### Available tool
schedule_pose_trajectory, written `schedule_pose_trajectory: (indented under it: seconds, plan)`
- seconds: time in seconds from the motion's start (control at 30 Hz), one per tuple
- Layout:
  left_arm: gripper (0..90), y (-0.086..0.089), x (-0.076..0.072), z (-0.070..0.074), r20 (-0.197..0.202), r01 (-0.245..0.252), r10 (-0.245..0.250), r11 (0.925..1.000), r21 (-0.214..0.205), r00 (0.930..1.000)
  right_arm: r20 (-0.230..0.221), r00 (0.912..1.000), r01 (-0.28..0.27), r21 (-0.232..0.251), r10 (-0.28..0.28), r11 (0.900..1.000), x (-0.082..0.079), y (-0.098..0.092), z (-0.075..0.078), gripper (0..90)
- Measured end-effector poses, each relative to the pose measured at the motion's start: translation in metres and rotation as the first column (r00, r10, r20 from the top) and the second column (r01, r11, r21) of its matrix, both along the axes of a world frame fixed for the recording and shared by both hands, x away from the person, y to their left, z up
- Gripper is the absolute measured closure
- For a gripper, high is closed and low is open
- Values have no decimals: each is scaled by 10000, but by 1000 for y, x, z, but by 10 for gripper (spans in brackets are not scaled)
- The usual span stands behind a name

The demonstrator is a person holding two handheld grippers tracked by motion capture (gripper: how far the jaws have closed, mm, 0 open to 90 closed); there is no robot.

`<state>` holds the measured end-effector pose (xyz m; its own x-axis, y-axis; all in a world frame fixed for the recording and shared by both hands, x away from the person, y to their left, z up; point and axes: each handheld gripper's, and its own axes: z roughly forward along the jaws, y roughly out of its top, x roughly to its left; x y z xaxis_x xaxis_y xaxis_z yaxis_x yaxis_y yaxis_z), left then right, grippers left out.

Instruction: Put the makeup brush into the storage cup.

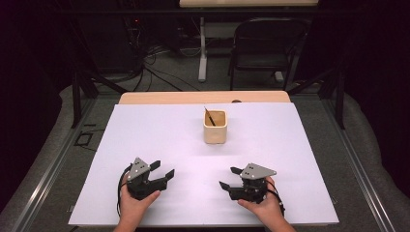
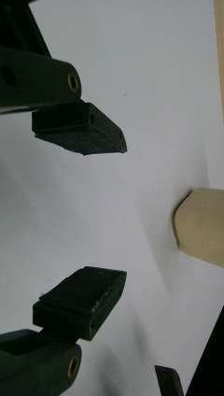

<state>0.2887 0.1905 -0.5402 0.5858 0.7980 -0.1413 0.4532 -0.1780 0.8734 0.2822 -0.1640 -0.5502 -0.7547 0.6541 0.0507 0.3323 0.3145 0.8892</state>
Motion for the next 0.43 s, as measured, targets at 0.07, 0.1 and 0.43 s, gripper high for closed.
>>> schedule_pose_trajectory:
  seconds: [0.07,0.1,0.43]
  plan:
    - [325,0,0,0,-19,-21,21,10000,13,10000,-42,10000,-28,-37,28,10000,0,0,0,330]
    - [325,0,1,0,-26,-17,17,10000,5,10000,-40,10000,-39,-43,39,10000,0,0,0,330]
    - [325,2,1,-2,-102,-83,83,10000,-22,9999,-181,9998,-7,-96,6,10000,2,1,-3,330]
